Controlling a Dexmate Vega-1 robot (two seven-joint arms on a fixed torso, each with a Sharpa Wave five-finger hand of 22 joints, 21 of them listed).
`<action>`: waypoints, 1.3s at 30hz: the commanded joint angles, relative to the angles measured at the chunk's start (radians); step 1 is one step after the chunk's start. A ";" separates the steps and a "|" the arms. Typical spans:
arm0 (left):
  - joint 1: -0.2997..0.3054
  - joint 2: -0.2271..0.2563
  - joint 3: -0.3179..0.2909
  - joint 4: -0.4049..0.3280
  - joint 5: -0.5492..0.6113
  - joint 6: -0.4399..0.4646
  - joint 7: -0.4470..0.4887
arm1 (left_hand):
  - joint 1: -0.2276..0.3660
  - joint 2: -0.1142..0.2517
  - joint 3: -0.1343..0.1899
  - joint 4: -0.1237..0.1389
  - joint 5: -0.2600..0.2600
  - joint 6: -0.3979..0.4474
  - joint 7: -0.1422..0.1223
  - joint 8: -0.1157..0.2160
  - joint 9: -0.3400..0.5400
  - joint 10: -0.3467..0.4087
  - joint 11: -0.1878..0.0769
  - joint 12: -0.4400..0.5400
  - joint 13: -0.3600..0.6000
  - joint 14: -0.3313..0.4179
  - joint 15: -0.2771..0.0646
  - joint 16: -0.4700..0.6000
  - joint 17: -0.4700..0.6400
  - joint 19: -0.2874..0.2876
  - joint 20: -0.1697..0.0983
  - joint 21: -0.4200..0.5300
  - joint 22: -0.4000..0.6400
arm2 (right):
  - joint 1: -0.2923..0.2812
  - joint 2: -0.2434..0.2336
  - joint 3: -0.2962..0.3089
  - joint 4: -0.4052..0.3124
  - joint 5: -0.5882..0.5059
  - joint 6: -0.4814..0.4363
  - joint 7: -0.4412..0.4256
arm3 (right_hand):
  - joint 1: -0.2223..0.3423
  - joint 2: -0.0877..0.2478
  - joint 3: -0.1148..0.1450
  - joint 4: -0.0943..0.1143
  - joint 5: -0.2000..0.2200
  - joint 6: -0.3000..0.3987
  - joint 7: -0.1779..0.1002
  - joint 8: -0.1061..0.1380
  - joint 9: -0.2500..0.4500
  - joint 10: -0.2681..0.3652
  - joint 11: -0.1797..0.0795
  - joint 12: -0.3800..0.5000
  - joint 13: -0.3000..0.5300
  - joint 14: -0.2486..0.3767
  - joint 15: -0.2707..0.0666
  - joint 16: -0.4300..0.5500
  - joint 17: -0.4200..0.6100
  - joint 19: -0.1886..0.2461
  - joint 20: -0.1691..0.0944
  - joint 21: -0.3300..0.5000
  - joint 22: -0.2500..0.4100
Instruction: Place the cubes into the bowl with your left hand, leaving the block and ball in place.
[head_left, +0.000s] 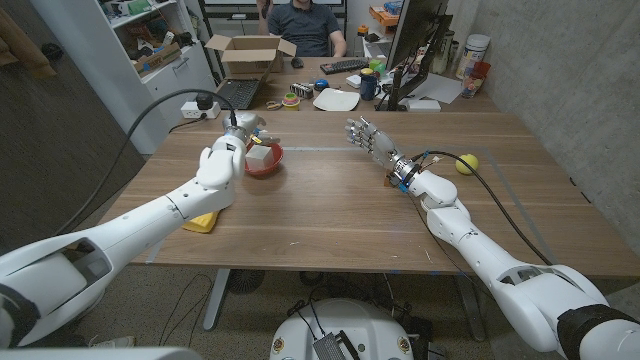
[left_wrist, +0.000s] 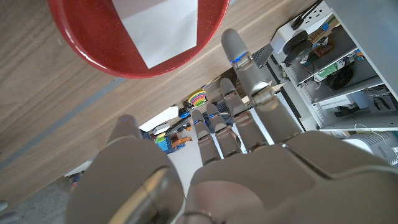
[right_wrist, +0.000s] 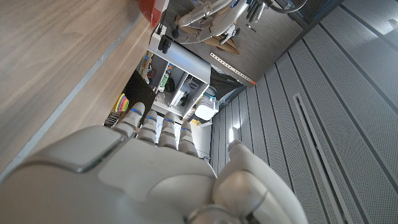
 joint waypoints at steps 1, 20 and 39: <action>0.020 0.023 -0.027 -0.063 0.031 0.012 -0.021 | -0.023 -0.004 -0.019 0.004 0.011 -0.008 0.003 0.000 0.004 -0.001 0.011 0.006 0.000 -0.008 -0.069 0.006 0.002 0.004 0.003 -0.009 0.001 | -0.010 -0.005 0.001 -0.019 0.004 -0.001 0.000 | 0.000 -0.008 -0.002 0.002 0.007 0.002 0.003 0.000 0.004 0.005 0.007 0.000 0.002 0.006 -0.001 0.000 0.002 0.006 -0.003 -0.002 0.003; 0.054 0.060 -0.059 -0.179 0.147 0.089 -0.116 | -0.103 -0.001 -0.100 0.019 0.023 0.001 0.005 0.006 0.004 0.005 0.019 0.012 -0.001 -0.004 -0.059 0.011 -0.001 -0.017 0.030 -0.054 0.001 | -0.042 -0.025 -0.002 -0.079 0.012 -0.004 -0.015 | 0.000 -0.008 -0.005 0.002 0.008 0.001 0.003 0.000 0.004 0.006 0.007 0.000 0.002 0.007 -0.001 0.000 0.002 0.007 -0.003 -0.004 0.003; 0.095 0.075 -0.124 -0.300 0.292 0.126 -0.222 | -0.151 0.007 -0.170 0.024 0.043 -0.040 0.003 -0.008 0.002 -0.025 0.044 0.005 -0.003 -0.051 -0.028 0.000 -0.003 -0.057 0.078 -0.113 0.001 | -0.065 -0.034 -0.002 -0.105 0.035 0.013 -0.009 | -0.001 -0.009 -0.007 0.002 0.008 0.002 0.003 0.001 0.004 0.013 0.009 0.003 0.002 0.009 0.000 0.001 0.002 0.008 -0.002 -0.007 0.003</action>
